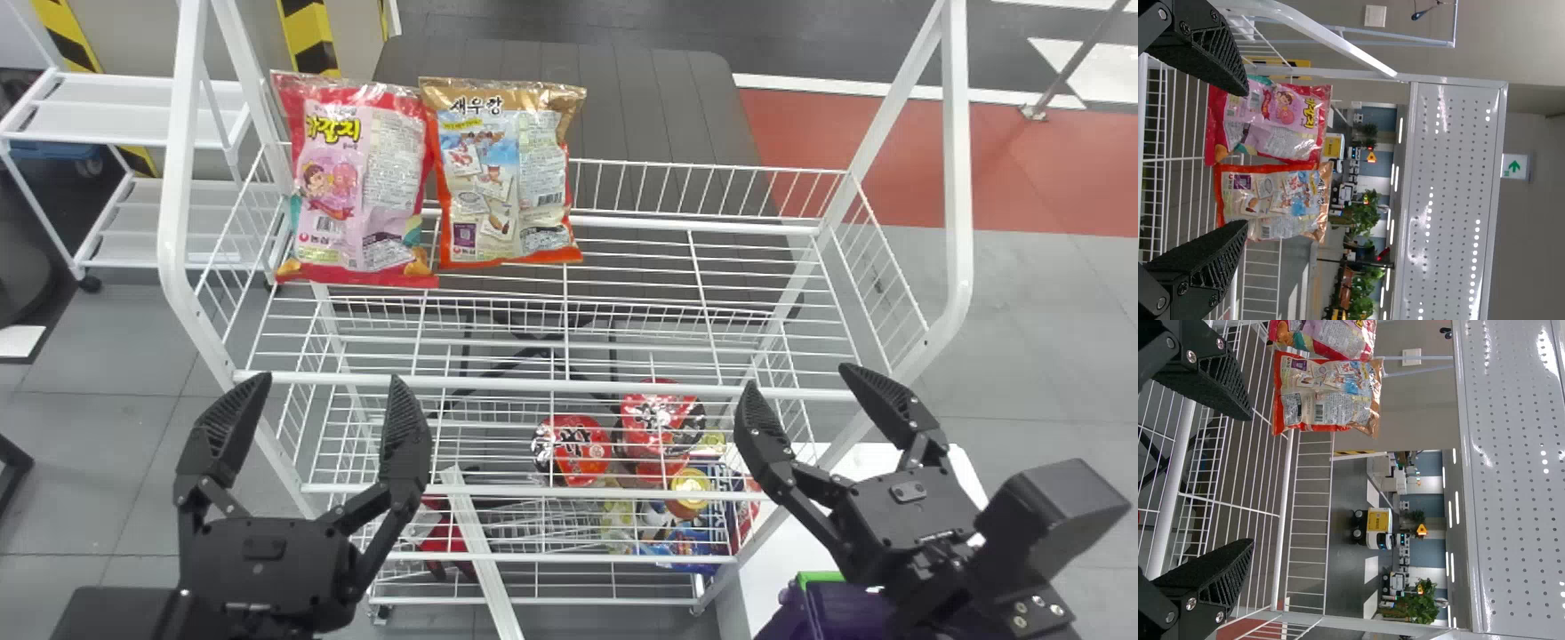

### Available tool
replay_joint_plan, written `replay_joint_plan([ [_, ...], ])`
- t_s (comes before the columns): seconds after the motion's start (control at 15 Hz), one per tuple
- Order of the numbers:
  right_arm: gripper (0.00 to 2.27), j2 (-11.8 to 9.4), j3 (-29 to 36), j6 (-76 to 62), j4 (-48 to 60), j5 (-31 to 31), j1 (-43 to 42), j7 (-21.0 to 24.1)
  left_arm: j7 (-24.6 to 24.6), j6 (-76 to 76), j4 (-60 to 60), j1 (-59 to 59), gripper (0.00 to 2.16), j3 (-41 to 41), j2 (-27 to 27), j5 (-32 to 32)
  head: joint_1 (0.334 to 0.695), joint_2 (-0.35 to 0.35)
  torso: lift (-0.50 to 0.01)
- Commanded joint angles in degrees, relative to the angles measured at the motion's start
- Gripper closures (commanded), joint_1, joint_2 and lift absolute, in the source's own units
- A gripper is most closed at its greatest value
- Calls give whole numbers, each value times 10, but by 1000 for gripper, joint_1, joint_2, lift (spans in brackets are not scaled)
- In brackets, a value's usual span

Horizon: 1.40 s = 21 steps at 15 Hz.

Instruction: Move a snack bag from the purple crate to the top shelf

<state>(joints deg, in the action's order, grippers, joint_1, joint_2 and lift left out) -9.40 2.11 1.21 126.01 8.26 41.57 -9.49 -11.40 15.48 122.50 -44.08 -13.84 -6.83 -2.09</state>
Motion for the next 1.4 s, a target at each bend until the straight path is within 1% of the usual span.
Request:
replay_joint_plan([
  [0.0,178,0,0,2,-2,0,-2,0,1,11,-1,0,137,0,-1,0,695,-99,0],
  [0.47,178,0,-3,9,-3,0,-6,0,-24,-14,0,3,140,0,1,-6,695,-90,0],
  [1.13,178,0,-3,9,-8,0,-10,0,-22,-16,-2,8,140,0,1,-2,695,-83,0],
  [1.33,178,1,-4,31,-7,0,-12,0,-22,-16,-4,8,140,0,1,-2,695,-83,-13],
])
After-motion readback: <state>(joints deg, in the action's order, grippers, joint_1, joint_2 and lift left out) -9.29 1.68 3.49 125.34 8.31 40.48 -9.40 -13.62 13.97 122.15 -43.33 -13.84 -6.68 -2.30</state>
